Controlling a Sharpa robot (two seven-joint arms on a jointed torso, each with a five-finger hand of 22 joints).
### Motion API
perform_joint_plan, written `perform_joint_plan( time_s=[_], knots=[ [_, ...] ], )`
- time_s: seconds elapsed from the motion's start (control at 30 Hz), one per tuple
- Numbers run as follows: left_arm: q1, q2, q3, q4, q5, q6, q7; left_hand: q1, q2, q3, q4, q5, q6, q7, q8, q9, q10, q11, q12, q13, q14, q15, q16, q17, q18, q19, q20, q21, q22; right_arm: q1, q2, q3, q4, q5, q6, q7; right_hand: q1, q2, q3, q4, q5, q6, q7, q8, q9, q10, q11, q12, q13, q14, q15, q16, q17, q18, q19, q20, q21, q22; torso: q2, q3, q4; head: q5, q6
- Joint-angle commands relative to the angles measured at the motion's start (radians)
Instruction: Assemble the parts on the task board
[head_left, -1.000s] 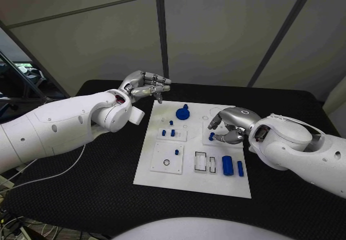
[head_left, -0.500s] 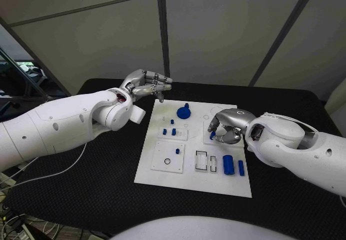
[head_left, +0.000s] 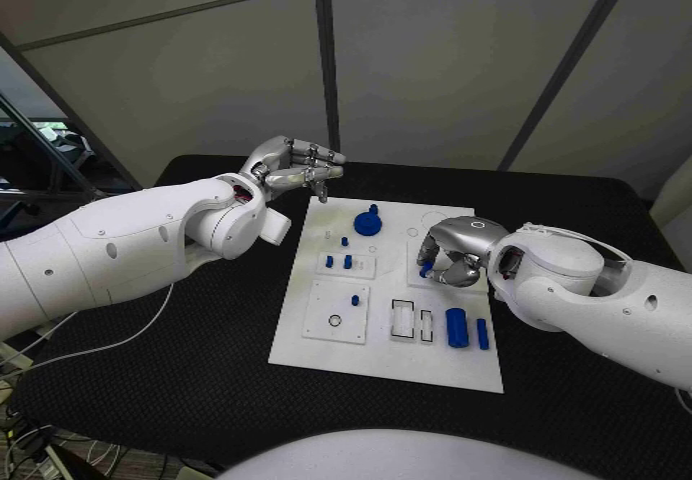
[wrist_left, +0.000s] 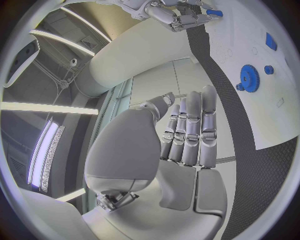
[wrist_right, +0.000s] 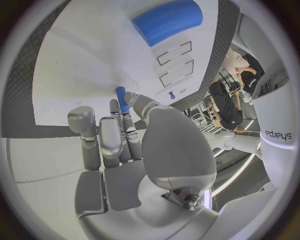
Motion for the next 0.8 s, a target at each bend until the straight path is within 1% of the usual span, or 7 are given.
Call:
perform_joint_plan(
  time_s=[0.03, 0.1, 0.23, 0.43, 0.53, 0.67, 0.8],
  knots=[
    [0.001, -0.002, 0.000, 0.002, 0.002, 0.008, 0.003, -0.004, 0.008, -0.005, -0.001, 0.000, -0.009, 0.000, 0.000, -0.001, -0.008, 0.002, 0.006, 0.001, -0.006, -0.002, -0.006, -0.001, -0.005, -0.004, 0.002, -0.004, -0.001, 0.002, 0.002, 0.000, -0.001, -0.021, 0.005, -0.008, 0.006, 0.011, 0.011, 0.001, -0.007, 0.012, -0.001, 0.007, 0.002, 0.017, -0.003, 0.006, 0.001, 0.023, -0.010, 0.008, 0.004, 0.001, 0.011, -0.001, 0.007, 0.007, 0.000, -0.0001, 0.0006, 0.000, 0.000],
    [0.001, -0.002, 0.000, 0.002, 0.002, 0.008, 0.003, -0.004, 0.008, -0.005, -0.001, 0.000, -0.009, 0.000, 0.000, -0.001, -0.008, 0.002, 0.006, 0.001, -0.006, -0.002, -0.006, -0.001, -0.005, -0.004, 0.002, -0.004, -0.001, 0.002, 0.002, 0.000, -0.001, -0.025, -0.006, -0.010, 0.011, 0.018, 0.015, -0.001, -0.009, 0.023, -0.002, 0.011, 0.004, 0.030, -0.006, 0.011, 0.003, 0.024, -0.012, 0.011, 0.007, 0.000, 0.015, -0.003, 0.013, 0.013, 0.000, -0.0001, 0.0006, 0.000, 0.000],
    [0.001, -0.002, 0.000, 0.003, 0.002, 0.008, 0.003, -0.003, 0.012, -0.005, -0.002, 0.000, -0.009, 0.000, 0.001, -0.001, -0.009, 0.002, 0.009, 0.002, -0.006, -0.002, -0.006, -0.002, -0.005, -0.004, 0.002, -0.005, -0.002, 0.002, 0.000, 0.000, 0.002, -0.036, -0.059, -0.012, 0.032, 0.041, 0.036, -0.013, -0.050, 0.049, -0.007, 0.023, 0.010, 0.070, -0.016, 0.024, 0.009, 0.026, -0.020, 0.019, 0.014, -0.004, 0.028, -0.010, 0.031, 0.036, 0.000, -0.0003, 0.0002, 0.001, -0.002],
    [0.001, -0.003, 0.000, 0.003, 0.002, 0.009, 0.003, -0.003, 0.012, -0.005, -0.002, 0.000, -0.009, 0.000, 0.001, -0.001, -0.009, 0.002, 0.009, 0.002, -0.006, -0.002, -0.006, -0.002, -0.005, -0.004, 0.002, -0.005, -0.002, 0.001, -0.016, 0.000, 0.025, -0.044, -0.139, -0.008, 0.038, 0.046, 0.045, -0.020, -0.054, 0.064, -0.008, 0.030, 0.013, 0.089, -0.020, 0.028, 0.012, 0.029, -0.024, 0.028, 0.024, -0.009, 0.040, -0.014, 0.048, 0.058, -0.001, 0.0003, -0.0007, 0.002, -0.002],
    [0.001, -0.003, 0.000, 0.002, 0.002, 0.009, 0.003, -0.003, 0.012, -0.005, -0.002, 0.000, -0.009, 0.000, 0.001, -0.001, -0.009, 0.002, 0.009, 0.002, -0.006, -0.002, -0.006, -0.002, -0.005, -0.004, 0.002, -0.005, -0.002, 0.001, -0.034, 0.000, 0.049, -0.045, -0.165, -0.007, 0.040, 0.046, 0.047, -0.022, -0.054, 0.066, -0.008, 0.031, 0.014, 0.091, -0.021, 0.028, 0.013, 0.030, -0.025, 0.030, 0.027, -0.009, 0.043, -0.015, 0.051, 0.062, -0.002, -0.0001, -0.0012, 0.002, -0.002],
    [0.001, -0.004, 0.000, 0.000, 0.002, 0.008, 0.004, -0.003, 0.012, -0.005, -0.002, 0.000, -0.009, 0.000, 0.001, -0.001, -0.010, 0.002, 0.009, 0.002, -0.006, -0.002, -0.006, -0.002, -0.004, -0.004, 0.002, -0.005, -0.002, 0.001, -0.068, 0.002, 0.103, -0.036, -0.191, -0.006, 0.041, 0.045, 0.048, -0.024, -0.053, 0.067, -0.008, 0.032, 0.014, 0.092, -0.021, 0.027, 0.013, 0.030, -0.025, 0.031, 0.028, -0.010, 0.045, -0.015, 0.054, 0.066, -0.002, -0.0004, -0.0008, 0.001, -0.002],
    [0.001, -0.003, 0.000, -0.001, 0.002, 0.009, 0.004, -0.003, 0.012, -0.005, -0.003, 0.000, -0.009, 0.000, 0.001, -0.001, -0.010, 0.002, 0.010, 0.002, -0.006, -0.002, -0.006, -0.002, -0.004, -0.004, 0.002, -0.006, -0.002, 0.002, -0.091, 0.015, 0.168, -0.009, -0.211, 0.004, 0.041, 0.043, 0.048, -0.025, -0.052, 0.067, -0.008, 0.032, 0.014, 0.093, -0.021, 0.026, 0.013, 0.030, -0.025, 0.032, 0.029, -0.011, 0.046, -0.016, 0.056, 0.069, -0.001, -0.0004, -0.0004, 0.000, -0.001]
  ],
)
